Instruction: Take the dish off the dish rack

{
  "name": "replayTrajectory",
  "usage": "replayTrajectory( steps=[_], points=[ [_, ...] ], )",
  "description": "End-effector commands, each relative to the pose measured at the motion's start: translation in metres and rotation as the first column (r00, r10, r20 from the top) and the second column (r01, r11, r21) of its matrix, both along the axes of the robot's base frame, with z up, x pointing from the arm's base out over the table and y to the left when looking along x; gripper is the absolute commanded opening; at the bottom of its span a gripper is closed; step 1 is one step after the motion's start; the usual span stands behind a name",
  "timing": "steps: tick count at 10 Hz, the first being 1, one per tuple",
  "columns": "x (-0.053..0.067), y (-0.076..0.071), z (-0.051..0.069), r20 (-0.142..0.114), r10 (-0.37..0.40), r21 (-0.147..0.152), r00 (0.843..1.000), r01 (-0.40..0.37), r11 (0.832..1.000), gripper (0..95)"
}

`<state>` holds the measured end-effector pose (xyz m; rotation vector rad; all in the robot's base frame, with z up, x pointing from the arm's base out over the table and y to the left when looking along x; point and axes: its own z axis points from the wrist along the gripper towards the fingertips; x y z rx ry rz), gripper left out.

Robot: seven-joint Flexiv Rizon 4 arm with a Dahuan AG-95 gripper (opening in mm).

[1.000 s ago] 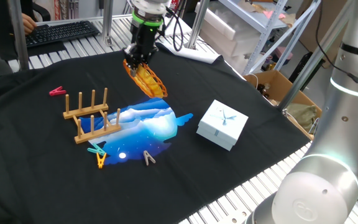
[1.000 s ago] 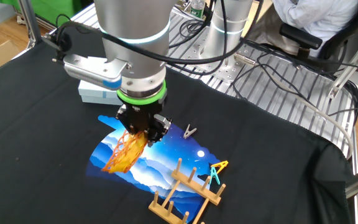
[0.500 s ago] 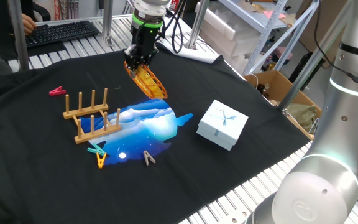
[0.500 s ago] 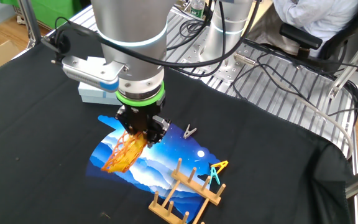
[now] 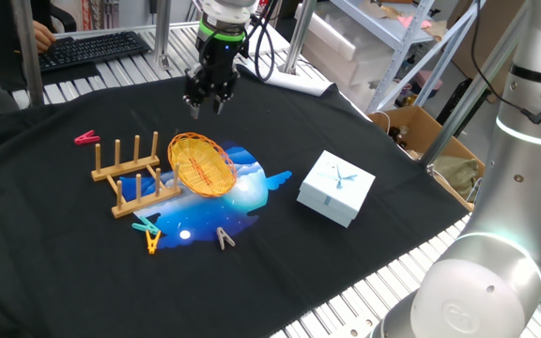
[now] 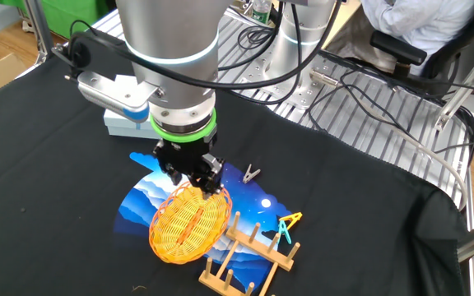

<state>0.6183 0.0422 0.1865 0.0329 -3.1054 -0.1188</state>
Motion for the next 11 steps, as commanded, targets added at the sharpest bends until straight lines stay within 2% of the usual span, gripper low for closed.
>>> replayTrajectory(
  steps=[1,3,4,8,9,11],
  points=[
    [-0.0001,0.0005,0.0001,-0.010,-0.013,0.000,1.000,0.013,1.000,76.0],
    [-0.0002,0.0019,0.0001,-0.011,0.000,0.001,1.000,0.000,1.000,76.0],
    [-0.0001,0.0030,-0.0005,-0.019,0.017,0.001,1.000,-0.017,1.000,57.0],
    [0.0005,0.0077,-0.0053,-0.021,0.018,-0.022,1.000,-0.018,1.000,57.0],
    [0.0003,0.0078,-0.0053,-0.023,0.018,-0.028,1.000,-0.019,0.999,38.0],
    [0.0002,0.0082,-0.0053,-0.028,0.022,-0.053,0.999,-0.024,0.998,38.0]
  ],
)
